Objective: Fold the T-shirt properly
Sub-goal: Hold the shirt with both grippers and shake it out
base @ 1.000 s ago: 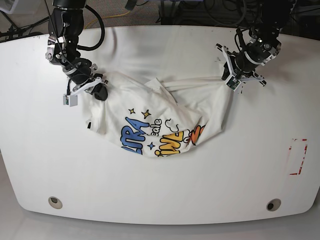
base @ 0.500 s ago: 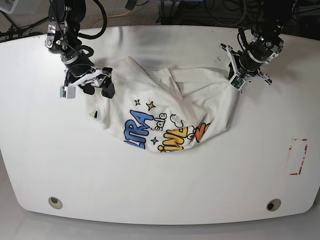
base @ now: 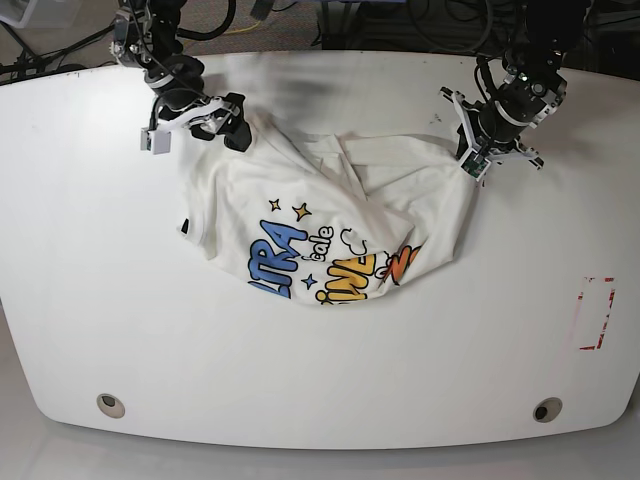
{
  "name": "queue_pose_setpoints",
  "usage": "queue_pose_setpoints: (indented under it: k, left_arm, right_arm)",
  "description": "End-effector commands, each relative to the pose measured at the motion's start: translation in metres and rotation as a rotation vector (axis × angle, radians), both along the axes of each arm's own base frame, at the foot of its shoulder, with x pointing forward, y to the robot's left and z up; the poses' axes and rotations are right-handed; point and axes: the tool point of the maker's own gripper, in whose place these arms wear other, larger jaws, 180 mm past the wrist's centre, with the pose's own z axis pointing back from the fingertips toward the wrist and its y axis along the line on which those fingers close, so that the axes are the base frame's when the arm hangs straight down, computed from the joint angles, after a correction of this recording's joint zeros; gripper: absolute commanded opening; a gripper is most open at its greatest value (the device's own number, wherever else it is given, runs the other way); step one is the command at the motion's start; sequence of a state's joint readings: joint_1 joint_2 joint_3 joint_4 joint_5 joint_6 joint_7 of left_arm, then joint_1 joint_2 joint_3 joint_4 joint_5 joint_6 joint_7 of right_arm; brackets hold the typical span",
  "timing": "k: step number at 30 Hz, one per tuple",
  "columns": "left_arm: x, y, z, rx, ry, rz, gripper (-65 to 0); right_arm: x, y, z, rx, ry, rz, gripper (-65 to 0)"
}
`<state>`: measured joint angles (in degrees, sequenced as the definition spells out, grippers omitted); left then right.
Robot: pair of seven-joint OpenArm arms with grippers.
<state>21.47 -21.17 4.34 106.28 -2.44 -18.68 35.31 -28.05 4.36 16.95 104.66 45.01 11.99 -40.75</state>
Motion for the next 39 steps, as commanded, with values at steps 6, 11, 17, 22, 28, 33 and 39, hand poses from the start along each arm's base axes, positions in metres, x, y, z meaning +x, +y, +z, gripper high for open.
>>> queue_pose_setpoints:
  k: [6, 11, 17, 22, 28, 33, 39]
  left_arm:
    - [0.001, 0.000, 0.006, -0.004, -0.020, -0.006, -65.0]
    - [0.000, 0.000, 0.005, -0.004, -0.019, -0.004, -65.0]
    - [0.000, -0.001, 0.005, -0.006, -0.018, -0.005, -65.0]
    - [0.000, 0.000, 0.005, -0.005, -0.019, -0.004, -65.0]
    - [0.000, 0.000, 0.006, -0.005, -0.020, -0.003, -65.0]
    - [0.002, 0.004, 0.006, 0.000, -0.023, 0.009, -65.0]
    - [0.016, 0.025, 0.017, 0.022, -0.065, 0.066, -65.0]
  right_arm:
    - [0.011, -0.022, -0.007, -0.001, -0.004, -0.066, -20.5]
    - [0.018, -0.032, -0.018, 0.008, 0.015, -0.097, -19.8]
    - [0.022, -0.025, -0.018, 0.028, 0.014, -0.088, -20.6]
    - [0.025, -0.012, -0.019, 0.067, 0.023, -0.089, -26.2]
    - [0.027, -0.010, -0.017, 0.069, 0.018, -0.084, -61.2]
    - [0.036, -0.016, 0.005, 0.035, -0.048, -0.073, -65.0]
    - [0.054, -0.020, 0.056, -0.039, -0.196, -0.026, -65.0]
